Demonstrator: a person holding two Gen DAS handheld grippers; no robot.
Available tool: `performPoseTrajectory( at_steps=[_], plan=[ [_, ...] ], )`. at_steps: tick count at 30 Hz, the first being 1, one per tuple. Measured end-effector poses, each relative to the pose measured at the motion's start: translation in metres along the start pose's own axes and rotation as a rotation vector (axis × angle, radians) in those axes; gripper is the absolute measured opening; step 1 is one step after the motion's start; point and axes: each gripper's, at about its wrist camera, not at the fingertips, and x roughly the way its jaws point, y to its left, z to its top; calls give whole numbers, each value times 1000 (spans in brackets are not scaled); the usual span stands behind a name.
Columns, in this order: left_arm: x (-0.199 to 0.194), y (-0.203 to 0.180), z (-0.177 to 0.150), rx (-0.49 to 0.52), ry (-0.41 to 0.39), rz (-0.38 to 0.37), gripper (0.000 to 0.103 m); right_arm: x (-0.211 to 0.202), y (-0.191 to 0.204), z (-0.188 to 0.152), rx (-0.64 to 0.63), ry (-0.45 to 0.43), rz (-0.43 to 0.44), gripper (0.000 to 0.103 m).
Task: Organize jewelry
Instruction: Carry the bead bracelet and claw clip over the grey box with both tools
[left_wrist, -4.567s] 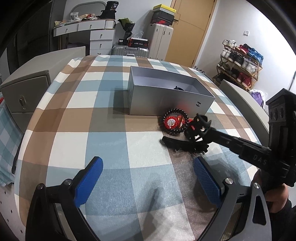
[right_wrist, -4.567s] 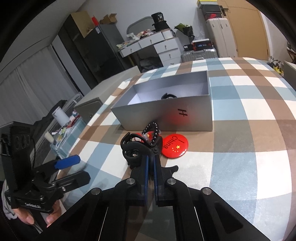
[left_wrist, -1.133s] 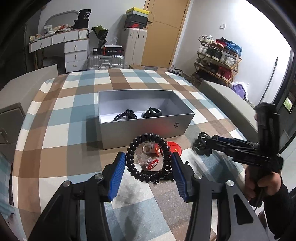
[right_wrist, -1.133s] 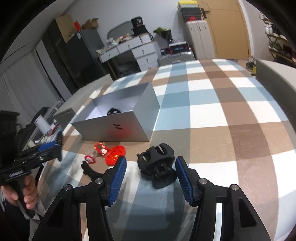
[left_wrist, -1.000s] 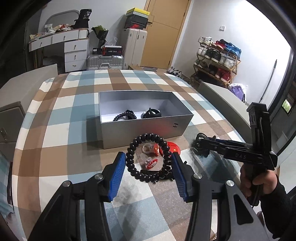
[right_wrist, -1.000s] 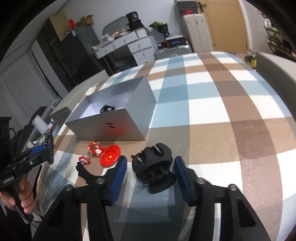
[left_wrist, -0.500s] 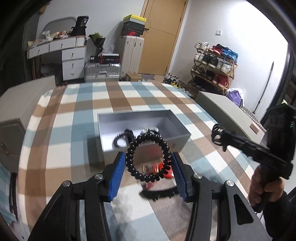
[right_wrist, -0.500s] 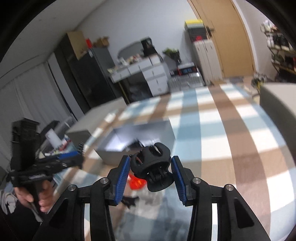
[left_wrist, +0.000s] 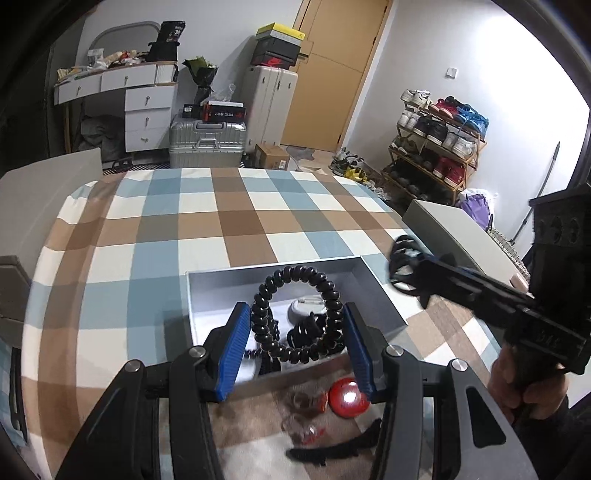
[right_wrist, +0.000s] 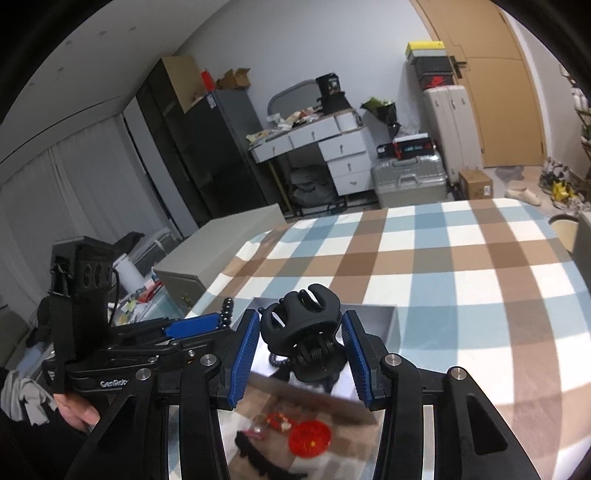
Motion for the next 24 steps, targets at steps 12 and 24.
performPoseTrajectory(
  at_steps=[12,24],
  plan=[
    [26,2,5,11,78,-28,45,49,-23,-6,33,110,2,45],
    [38,-1,9,37,109,-24,45,57,-25,-9,31,123,4,45]
  ],
)
